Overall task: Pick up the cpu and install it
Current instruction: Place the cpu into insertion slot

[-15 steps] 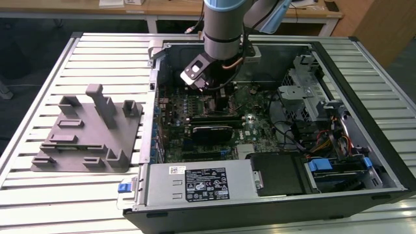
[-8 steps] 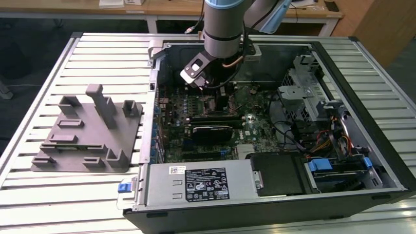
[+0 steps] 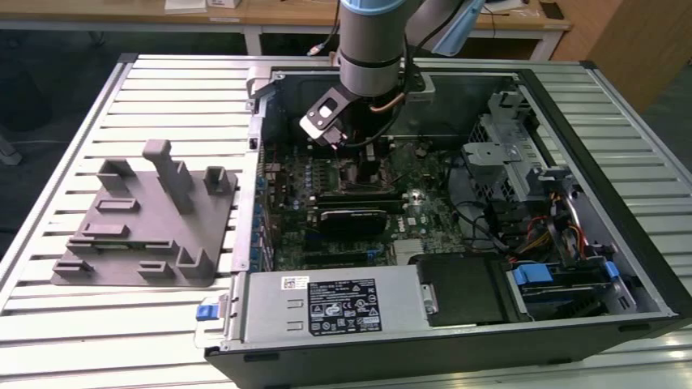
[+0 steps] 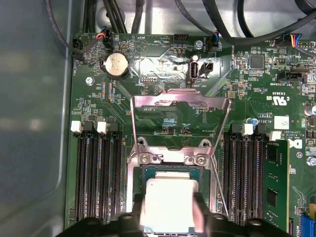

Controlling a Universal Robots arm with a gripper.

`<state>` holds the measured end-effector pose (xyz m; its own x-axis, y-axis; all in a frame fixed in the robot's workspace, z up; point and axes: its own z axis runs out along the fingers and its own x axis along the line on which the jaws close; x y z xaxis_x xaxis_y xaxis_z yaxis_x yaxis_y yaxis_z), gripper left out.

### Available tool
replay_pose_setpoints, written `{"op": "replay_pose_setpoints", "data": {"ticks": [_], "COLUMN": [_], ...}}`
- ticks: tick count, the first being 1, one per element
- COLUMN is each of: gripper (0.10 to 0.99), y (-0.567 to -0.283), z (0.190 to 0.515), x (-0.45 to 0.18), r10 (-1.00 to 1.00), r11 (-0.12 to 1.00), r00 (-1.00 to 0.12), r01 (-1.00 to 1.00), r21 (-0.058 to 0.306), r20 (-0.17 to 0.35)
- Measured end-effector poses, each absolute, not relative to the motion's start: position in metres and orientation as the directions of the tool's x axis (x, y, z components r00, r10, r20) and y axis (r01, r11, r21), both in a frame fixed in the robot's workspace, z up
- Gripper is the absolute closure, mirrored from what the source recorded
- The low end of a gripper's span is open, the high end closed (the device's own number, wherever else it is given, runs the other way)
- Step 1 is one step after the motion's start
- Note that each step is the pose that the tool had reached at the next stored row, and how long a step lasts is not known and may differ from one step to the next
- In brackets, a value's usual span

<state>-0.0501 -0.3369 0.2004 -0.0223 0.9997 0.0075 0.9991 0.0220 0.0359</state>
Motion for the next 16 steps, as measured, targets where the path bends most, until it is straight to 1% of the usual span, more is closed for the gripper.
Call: {"op": "replay_pose_setpoints", "data": {"ticks": [1,2,5,6,7,8,10,11,16], "gripper": [0.616,0.616,0.788,0.788,0.847,0.847,0.965,0.98,0.98], "y": [-0.337,-0.3369,-0.3369,-0.3369,-0.3369,-0.3369,-0.337,-0.3369,-0.337], "z": [0.2004,0.2004,0.2004,0.2004,0.2004,0.2004,0.2004,0.2004,0.2004], "x": [-0.0501,-0.0501,-0.0501,-0.0501,-0.0501,-0.0501,-0.0501,-0.0501,-0.0496], "r10": [1.0,1.0,1.0,1.0,1.0,1.0,1.0,1.0,1.0], "r11": [0.022,0.022,0.021,0.021,0.021,0.021,0.021,0.021,0.02], "r00": [-0.022,-0.022,-0.022,-0.021,-0.021,-0.021,-0.021,-0.021,-0.02], "r01": [0.999,0.999,0.999,0.999,0.999,0.999,0.999,0.999,0.999], "r21": [0.036,0.036,0.036,0.036,0.036,0.036,0.036,0.036,0.036], "r20": [0.007,0.008,0.008,0.008,0.008,0.008,0.007,0.008,0.007]}}
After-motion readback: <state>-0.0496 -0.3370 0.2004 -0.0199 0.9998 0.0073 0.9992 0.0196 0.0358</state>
